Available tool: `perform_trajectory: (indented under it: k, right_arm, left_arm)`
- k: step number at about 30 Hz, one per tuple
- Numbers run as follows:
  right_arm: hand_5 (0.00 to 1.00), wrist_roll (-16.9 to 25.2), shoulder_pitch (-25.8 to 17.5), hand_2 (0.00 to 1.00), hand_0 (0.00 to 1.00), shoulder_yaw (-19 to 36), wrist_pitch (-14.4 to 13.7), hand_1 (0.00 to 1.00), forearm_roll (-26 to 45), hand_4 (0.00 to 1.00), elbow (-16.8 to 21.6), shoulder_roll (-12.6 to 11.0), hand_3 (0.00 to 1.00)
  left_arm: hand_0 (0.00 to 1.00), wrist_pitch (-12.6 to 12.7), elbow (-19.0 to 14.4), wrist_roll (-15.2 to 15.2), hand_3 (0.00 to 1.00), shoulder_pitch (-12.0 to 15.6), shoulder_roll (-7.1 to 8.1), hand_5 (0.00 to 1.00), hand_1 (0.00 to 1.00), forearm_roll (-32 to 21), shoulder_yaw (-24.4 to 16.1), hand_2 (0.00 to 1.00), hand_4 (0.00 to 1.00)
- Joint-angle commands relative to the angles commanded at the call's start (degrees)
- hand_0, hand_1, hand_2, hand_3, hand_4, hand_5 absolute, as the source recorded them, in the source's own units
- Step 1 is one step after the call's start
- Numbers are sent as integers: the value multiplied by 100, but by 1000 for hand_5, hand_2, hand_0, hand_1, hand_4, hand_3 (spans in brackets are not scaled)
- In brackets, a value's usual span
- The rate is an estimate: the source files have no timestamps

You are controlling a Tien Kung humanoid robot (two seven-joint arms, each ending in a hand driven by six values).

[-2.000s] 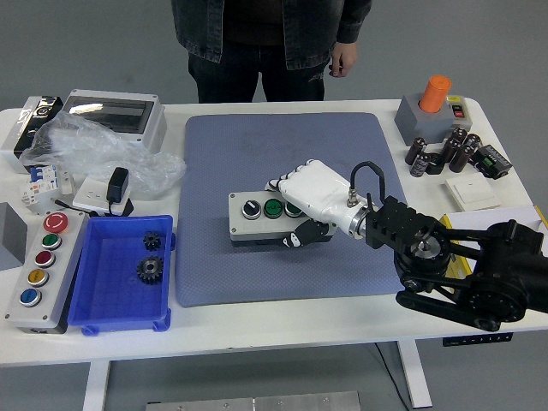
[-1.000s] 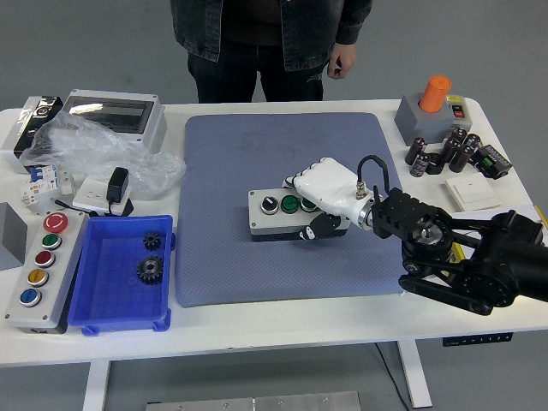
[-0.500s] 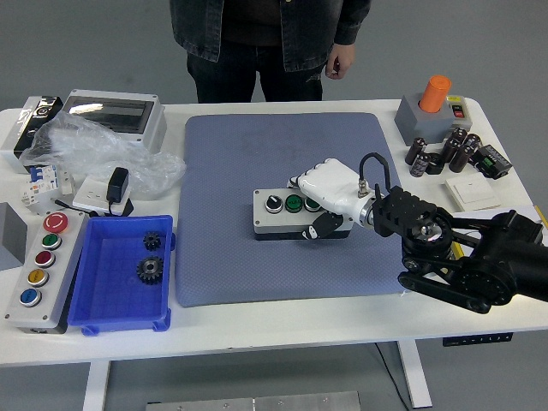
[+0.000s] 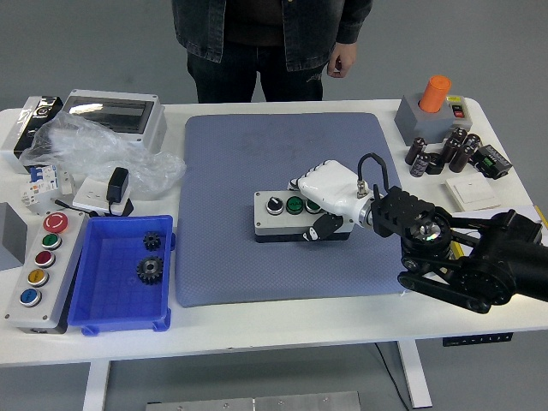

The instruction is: Pick up the button,place it on the desk,press the button,press the button

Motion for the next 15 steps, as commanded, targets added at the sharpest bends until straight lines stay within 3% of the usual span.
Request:
perform_trajectory:
  k: [2,3,7,8,13,14,15]
  right_arm:
    - [195,2,3,666,676,21,41,671,0,777,4,-2,674]
    - [239,4,4,712,722,32,60,697,2,845,5,-4,734]
    - [239,33,4,712,722,89,126,697,11,845,2,1,734]
    - [257,41,4,772,777,101,135,740,15,882,2,2,798]
    - [257,59,5,772,777,129,203,740,45,882,0,1,798]
    - [418,60,4,830,806,129,209,766,49,998,0,0,862]
    - [418,61,4,830,806,129,216,766,54,998,-1,-1,862]
  left_arm:
    - [675,2,1,-4,650,-1,-1,388,709,0,3,644,622]
    - [673,3,1,-5,650,-3,-1,386,709,-3,5,644,619]
    - [673,18,1,-19,650,-8,-1,386,709,2,2,644,619]
    - [671,22,1,-22,646,-9,-1,383,708,2,2,638,616]
    - [671,38,3,-37,646,-10,-1,383,708,-2,7,638,616]
    - [671,39,2,-39,643,-9,-2,384,707,-2,7,636,613]
    - [671,40,3,-41,643,-9,-2,384,707,-3,8,636,613]
